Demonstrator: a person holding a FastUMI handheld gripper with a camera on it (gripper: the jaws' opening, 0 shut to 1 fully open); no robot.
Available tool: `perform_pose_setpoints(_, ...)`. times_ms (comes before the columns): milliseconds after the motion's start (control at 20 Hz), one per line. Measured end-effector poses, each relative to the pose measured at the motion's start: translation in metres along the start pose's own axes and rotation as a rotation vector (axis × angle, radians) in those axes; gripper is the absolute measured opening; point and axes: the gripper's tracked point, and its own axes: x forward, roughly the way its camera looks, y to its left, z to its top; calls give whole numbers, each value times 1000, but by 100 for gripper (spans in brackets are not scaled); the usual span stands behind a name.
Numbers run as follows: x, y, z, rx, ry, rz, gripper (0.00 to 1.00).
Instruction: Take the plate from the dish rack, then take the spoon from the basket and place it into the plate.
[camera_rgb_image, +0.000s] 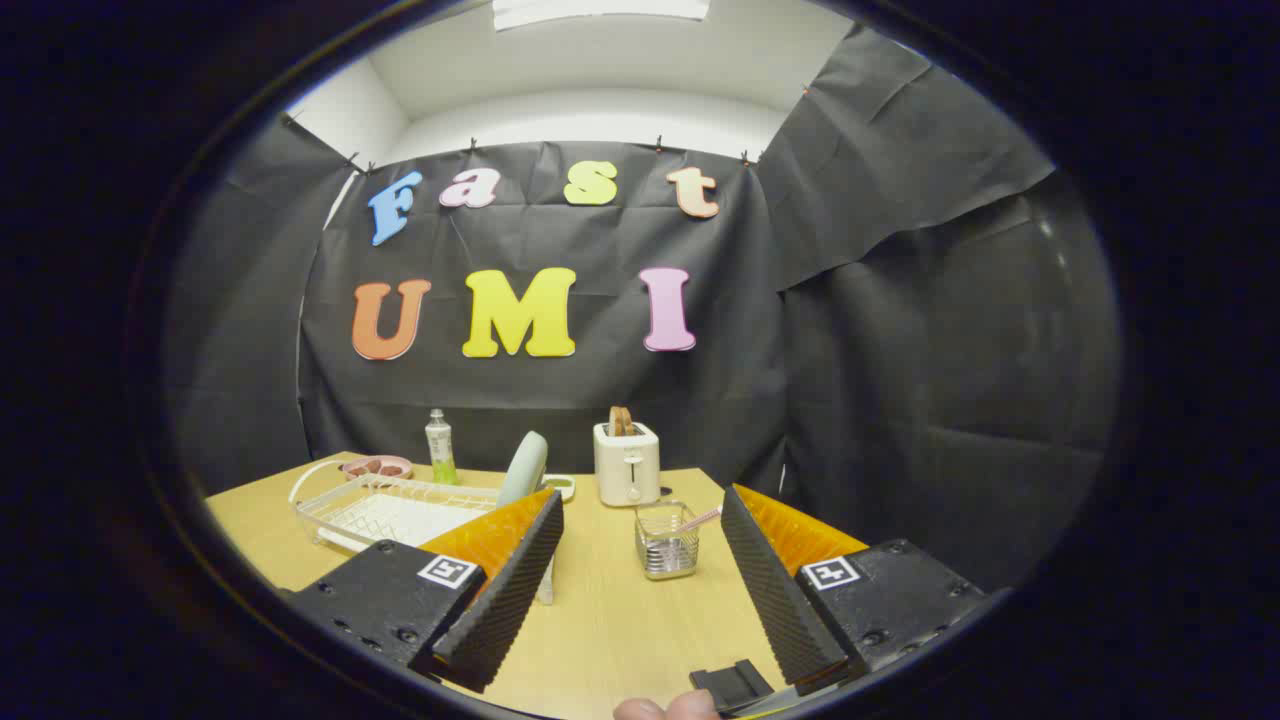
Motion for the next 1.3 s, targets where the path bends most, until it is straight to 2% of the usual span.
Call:
perform_pose_setpoints(900,-5,5,5,-35,-18,-4,100)
perform_pose_setpoints(1050,-3,10,8,-28,-17,13,100)
perform_pose_setpoints(1300,15,16,32,20,23,93,100)
